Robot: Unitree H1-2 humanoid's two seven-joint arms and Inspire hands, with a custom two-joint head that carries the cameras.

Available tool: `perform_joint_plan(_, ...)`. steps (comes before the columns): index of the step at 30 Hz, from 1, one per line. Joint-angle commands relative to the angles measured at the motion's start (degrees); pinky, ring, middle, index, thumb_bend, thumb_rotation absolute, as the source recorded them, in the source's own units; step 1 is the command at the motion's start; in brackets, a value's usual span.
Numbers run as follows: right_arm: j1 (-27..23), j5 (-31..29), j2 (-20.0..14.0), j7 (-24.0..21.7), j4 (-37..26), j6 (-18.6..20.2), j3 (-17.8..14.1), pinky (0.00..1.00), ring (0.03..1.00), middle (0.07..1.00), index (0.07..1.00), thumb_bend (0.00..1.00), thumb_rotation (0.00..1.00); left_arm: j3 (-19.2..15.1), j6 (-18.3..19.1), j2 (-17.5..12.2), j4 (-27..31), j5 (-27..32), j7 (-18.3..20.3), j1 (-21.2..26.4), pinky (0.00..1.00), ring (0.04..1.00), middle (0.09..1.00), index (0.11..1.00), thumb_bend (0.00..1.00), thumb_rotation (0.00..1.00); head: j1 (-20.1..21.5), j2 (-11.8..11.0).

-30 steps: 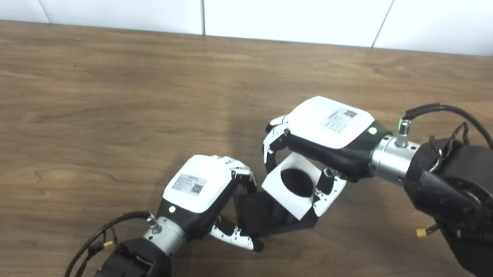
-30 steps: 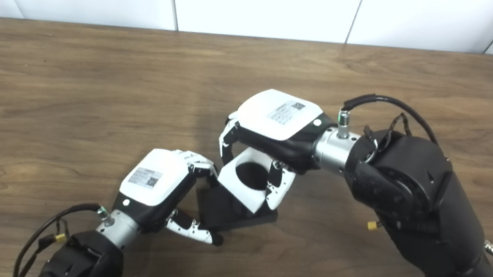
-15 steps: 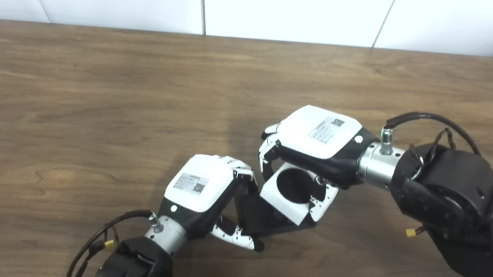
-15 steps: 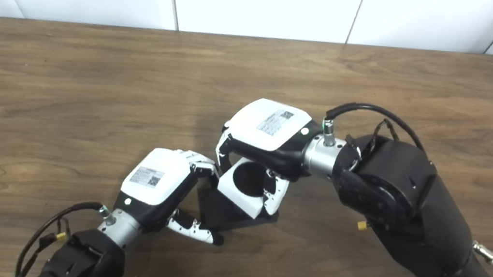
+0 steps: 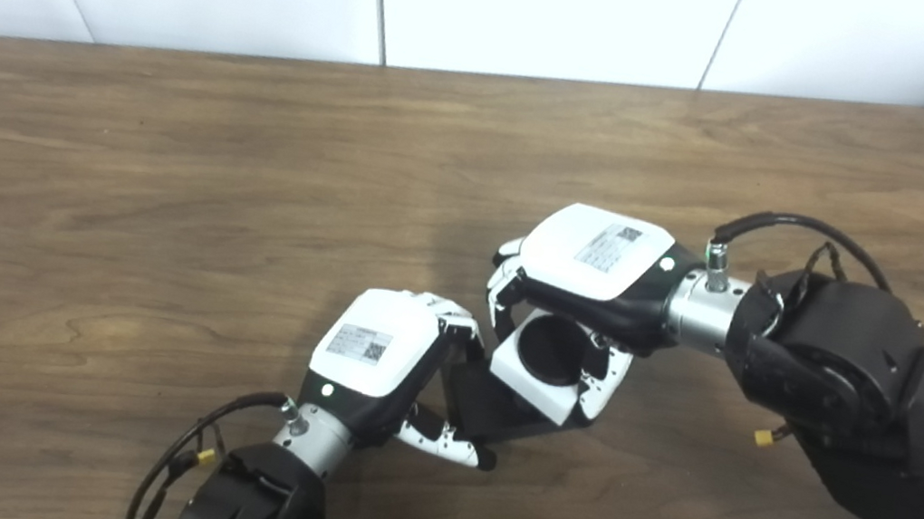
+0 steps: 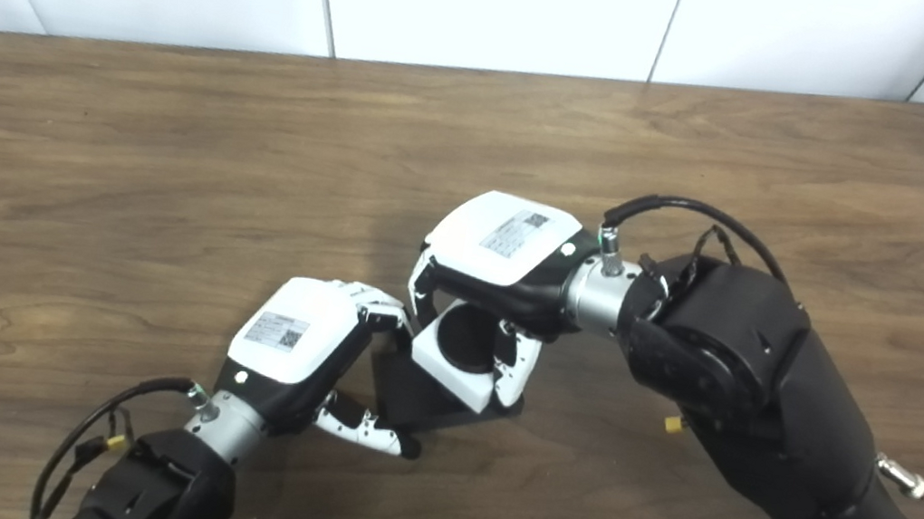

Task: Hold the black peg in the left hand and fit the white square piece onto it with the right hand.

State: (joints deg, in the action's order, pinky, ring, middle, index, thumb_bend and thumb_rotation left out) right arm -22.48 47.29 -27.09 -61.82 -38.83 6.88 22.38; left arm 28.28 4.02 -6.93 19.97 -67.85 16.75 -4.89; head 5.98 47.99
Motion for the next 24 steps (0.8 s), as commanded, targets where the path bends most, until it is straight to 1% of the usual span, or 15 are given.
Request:
perform_joint_plan(1,-1.8,-0.4,-0.4,1.3,-0.5,-0.2,-1.8,0.85,0.881,0.779,0.607,0.96,0.28,0.0,1.0,-0.2,-0.5,-1.5,1.7,0.4,0.73,0.779,0.741,0.488,0.51,0.05,0.1,0.1)
perform_joint_plan(5,-2.2,-1.4,-0.5,1.4,-0.6,0.0,-3.3,0.86,0.886,0.778,0.623,1.00,0.40,-0.1,1.1,-0.1,-0.5,-1.4,2.0,0.4,0.73,0.781,0.742,0.488,0.51,0.05,0.1,0.1)
perform_joint_plan(9,-2.9,-2.6,-0.5,1.1,-0.6,0.9,-4.7,0.86,0.894,0.785,0.631,1.00,0.46,-0.1,1.4,0.0,-0.5,-1.6,2.4,0.4,0.73,0.784,0.745,0.489,0.51,0.05,0.1,0.0)
perform_joint_plan(19,-4.3,-4.3,-1.0,1.5,-0.7,1.3,-6.9,0.84,0.883,0.781,0.616,1.00,0.45,0.0,0.9,-0.2,-1.2,-1.8,1.5,0.7,0.73,0.775,0.736,0.488,0.51,0.05,0.0,-0.3)
perform_joint_plan(24,-4.7,-4.5,-1.0,1.5,-0.7,1.5,-7.7,0.84,0.883,0.778,0.618,1.00,0.45,0.0,1.1,-0.2,-1.4,-2.2,1.7,0.6,0.73,0.777,0.736,0.488,0.51,0.05,-0.2,-0.5)
